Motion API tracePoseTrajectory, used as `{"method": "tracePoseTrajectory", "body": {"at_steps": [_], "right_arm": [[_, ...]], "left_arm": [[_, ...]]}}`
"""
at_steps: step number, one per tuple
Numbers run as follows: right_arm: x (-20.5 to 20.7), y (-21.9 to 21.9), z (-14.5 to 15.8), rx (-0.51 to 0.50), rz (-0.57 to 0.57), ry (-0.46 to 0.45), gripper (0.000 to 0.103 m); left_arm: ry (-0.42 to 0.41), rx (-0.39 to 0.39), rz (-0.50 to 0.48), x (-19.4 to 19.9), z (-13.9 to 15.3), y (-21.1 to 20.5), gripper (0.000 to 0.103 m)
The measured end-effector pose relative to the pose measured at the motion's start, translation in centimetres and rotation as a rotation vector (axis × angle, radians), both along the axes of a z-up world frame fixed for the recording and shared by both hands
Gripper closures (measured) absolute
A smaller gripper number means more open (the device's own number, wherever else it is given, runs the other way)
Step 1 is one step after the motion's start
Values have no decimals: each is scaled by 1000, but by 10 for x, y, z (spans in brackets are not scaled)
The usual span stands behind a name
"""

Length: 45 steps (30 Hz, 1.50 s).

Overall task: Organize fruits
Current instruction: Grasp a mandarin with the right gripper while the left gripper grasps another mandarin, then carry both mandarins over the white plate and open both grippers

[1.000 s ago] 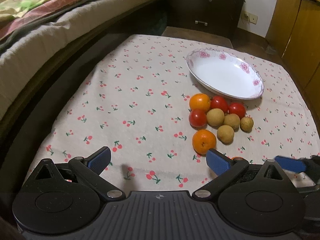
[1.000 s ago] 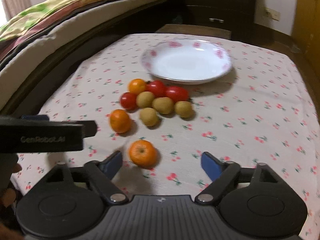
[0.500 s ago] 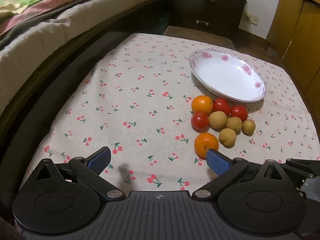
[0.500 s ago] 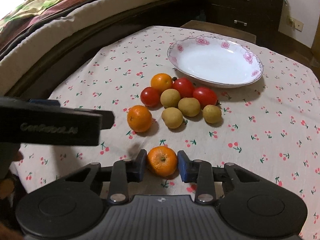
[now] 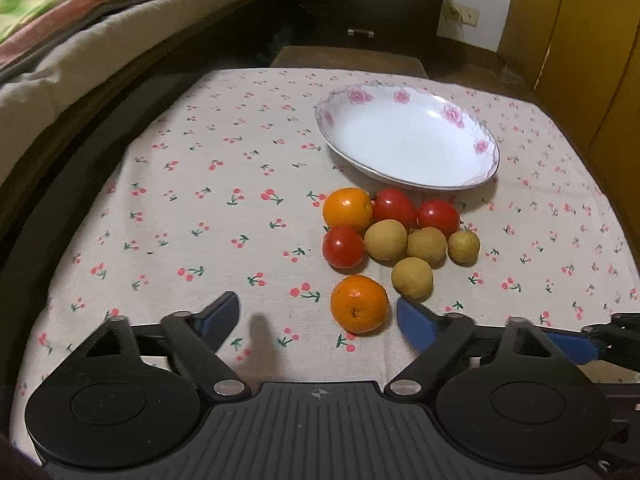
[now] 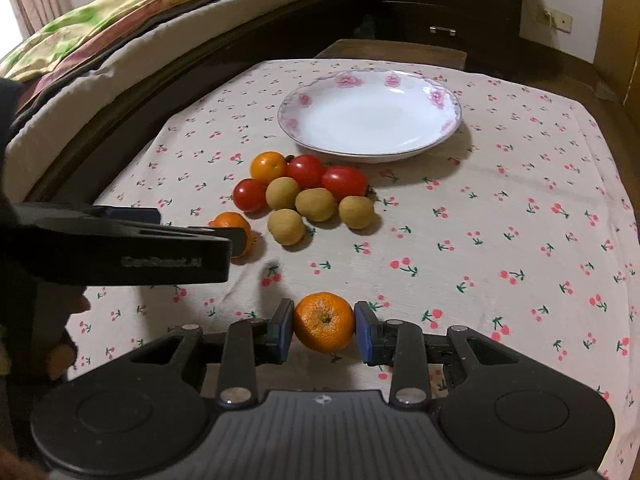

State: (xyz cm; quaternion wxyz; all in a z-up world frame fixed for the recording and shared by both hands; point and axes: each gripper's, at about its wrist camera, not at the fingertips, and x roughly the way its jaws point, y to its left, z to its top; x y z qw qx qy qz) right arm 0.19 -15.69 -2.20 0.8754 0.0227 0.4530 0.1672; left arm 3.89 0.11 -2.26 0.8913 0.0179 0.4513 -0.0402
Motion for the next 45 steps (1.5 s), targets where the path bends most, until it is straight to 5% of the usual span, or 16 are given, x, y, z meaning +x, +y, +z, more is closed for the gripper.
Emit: {"method": "tracePoseTrajectory", "body": {"at_steps": [11, 18, 33, 45], "right_arm": [[2, -6, -4, 12, -14, 20, 70], [-1, -13, 2, 17, -34, 20, 70], [-4, -22, 30, -20, -99, -15, 70], [66, -24, 59, 4, -98, -92, 70]], "left_arm": [[42, 3, -29, 10, -12, -9, 34], [77, -45, -36, 9, -6, -3, 62], [40, -99, -42, -6, 19, -1, 63], [-5, -158, -47, 45, 42, -15, 63]]}}
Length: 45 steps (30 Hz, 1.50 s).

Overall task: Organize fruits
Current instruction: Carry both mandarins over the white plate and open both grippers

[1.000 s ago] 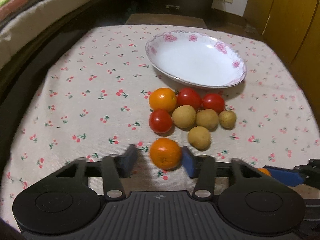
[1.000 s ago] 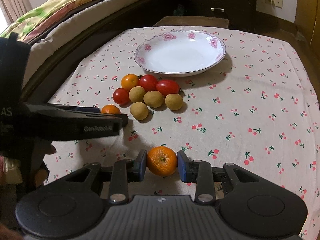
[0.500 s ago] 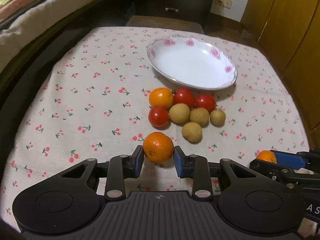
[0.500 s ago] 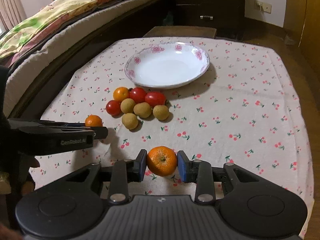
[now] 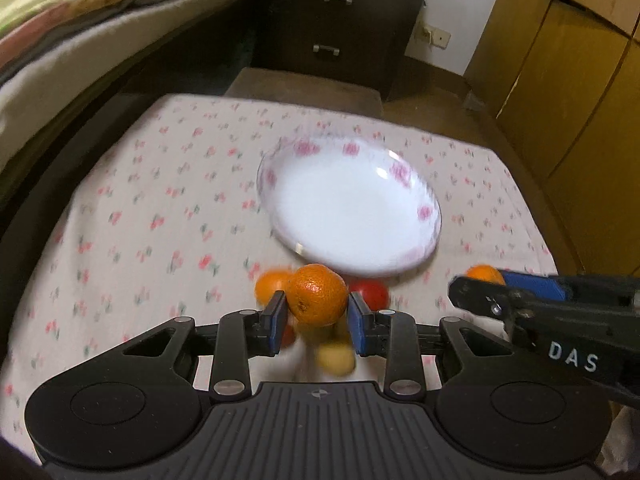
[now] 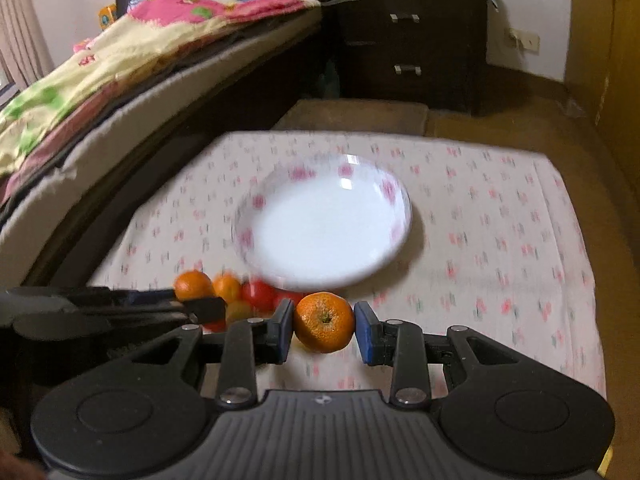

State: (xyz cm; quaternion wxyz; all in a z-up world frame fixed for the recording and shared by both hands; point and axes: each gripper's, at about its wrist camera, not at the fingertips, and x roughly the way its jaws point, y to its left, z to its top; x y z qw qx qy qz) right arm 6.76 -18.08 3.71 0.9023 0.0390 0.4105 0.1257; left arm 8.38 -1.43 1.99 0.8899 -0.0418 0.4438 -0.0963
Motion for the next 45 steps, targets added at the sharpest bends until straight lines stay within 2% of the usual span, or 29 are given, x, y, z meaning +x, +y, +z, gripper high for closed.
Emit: {"method": "tracePoseTrajectory", "body": {"at_steps": [3, 9, 17, 26, 45], "right_arm": [[24, 2, 2, -11, 6, -13, 70], [63, 5, -12, 0, 15, 17, 70], [92, 1, -35, 2, 24, 60, 70], [103, -3, -42, 22, 19, 78, 69], [101, -6, -31, 46, -2, 53, 68]], "left_arm": [[-6, 6, -1, 19, 0, -4, 63], [10, 22, 6, 54, -10, -8, 63], [23, 45, -3, 72, -24, -14, 62], [30, 37, 5, 78, -25, -15, 63], [-2, 14, 16, 74, -12, -10, 47]]}}
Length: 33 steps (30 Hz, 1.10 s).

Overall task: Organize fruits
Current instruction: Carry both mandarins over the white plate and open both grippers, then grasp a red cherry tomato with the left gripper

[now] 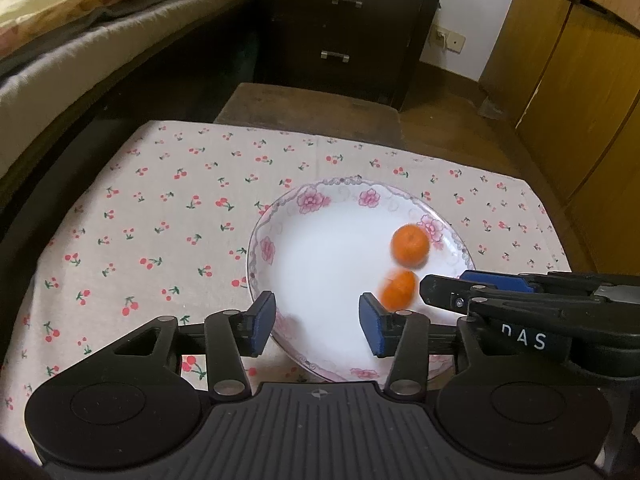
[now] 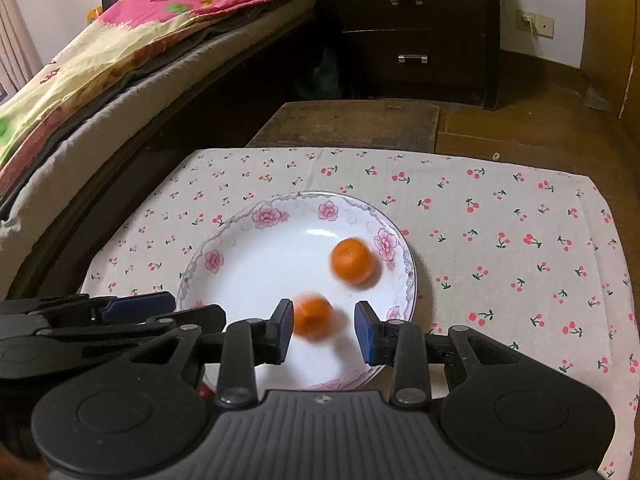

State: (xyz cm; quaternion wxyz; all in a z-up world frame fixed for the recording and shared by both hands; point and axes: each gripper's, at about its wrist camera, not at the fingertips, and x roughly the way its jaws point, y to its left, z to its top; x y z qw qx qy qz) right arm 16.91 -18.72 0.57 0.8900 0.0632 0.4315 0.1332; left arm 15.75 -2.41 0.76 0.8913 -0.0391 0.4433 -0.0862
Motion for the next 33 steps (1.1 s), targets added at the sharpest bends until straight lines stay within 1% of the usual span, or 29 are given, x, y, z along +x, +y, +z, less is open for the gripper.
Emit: {"method": "tracePoseTrajectory", "body": {"at_steps": [7, 15, 20, 28, 33], "right_arm": [[-10, 2, 5, -6, 6, -9, 68], [-41, 13, 15, -34, 56, -27, 68], [-56, 14, 17, -38, 72, -23, 68], [-76, 19, 13, -42, 105, -7, 67], [-83, 20, 6, -50, 119, 14, 67]], "left_arm": [[-9, -1, -1, -7, 4, 5, 44], [-23, -2, 2, -28, 13, 17, 42], [-20, -11, 7, -39, 14, 27, 41], [-8, -14, -8, -56, 10, 37, 41], [18, -6, -23, -65, 1, 41, 41]]}}
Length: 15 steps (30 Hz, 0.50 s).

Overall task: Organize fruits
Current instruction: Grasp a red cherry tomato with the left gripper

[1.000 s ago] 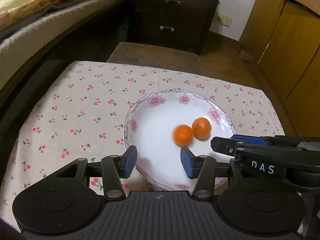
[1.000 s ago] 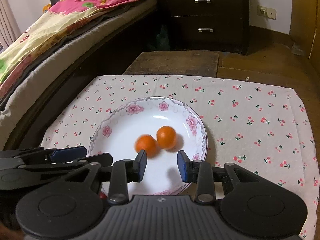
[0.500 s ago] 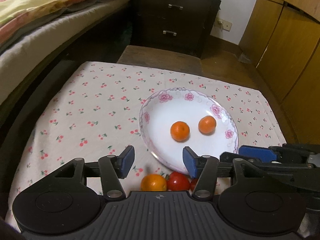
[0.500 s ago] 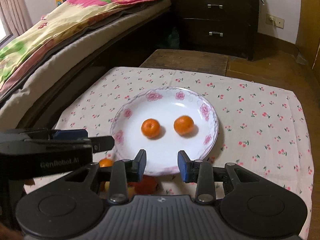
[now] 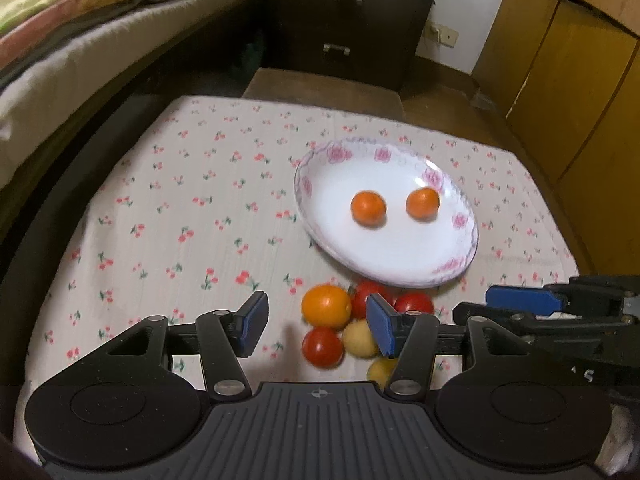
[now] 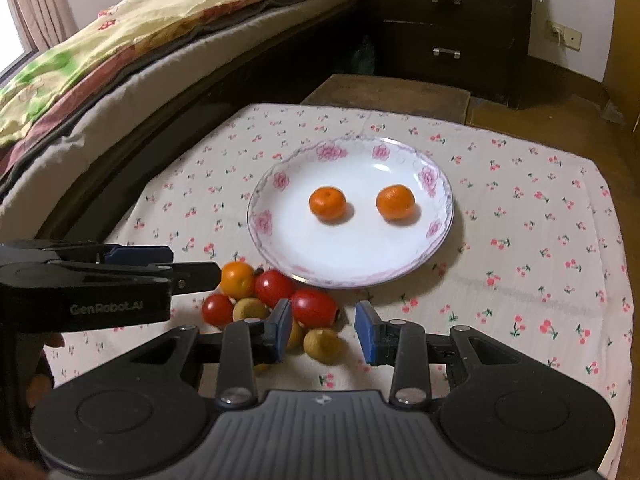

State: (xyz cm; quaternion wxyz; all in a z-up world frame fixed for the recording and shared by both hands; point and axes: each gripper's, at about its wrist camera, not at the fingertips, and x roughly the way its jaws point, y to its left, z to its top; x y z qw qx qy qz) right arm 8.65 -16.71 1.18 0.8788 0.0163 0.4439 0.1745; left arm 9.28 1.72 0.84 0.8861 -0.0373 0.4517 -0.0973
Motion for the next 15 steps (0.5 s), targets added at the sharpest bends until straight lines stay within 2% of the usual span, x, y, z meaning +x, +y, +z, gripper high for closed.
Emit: {"method": "tracePoseTrajectory", "body": {"at_steps": [8, 15], "right_arm": [[-1, 1, -4, 1, 9, 16, 66], [-1, 2, -6, 3, 16, 25, 62]], "left_arm": [[43, 1, 4, -5, -13, 4, 47], [64, 9, 8, -3, -19, 2, 48]]}}
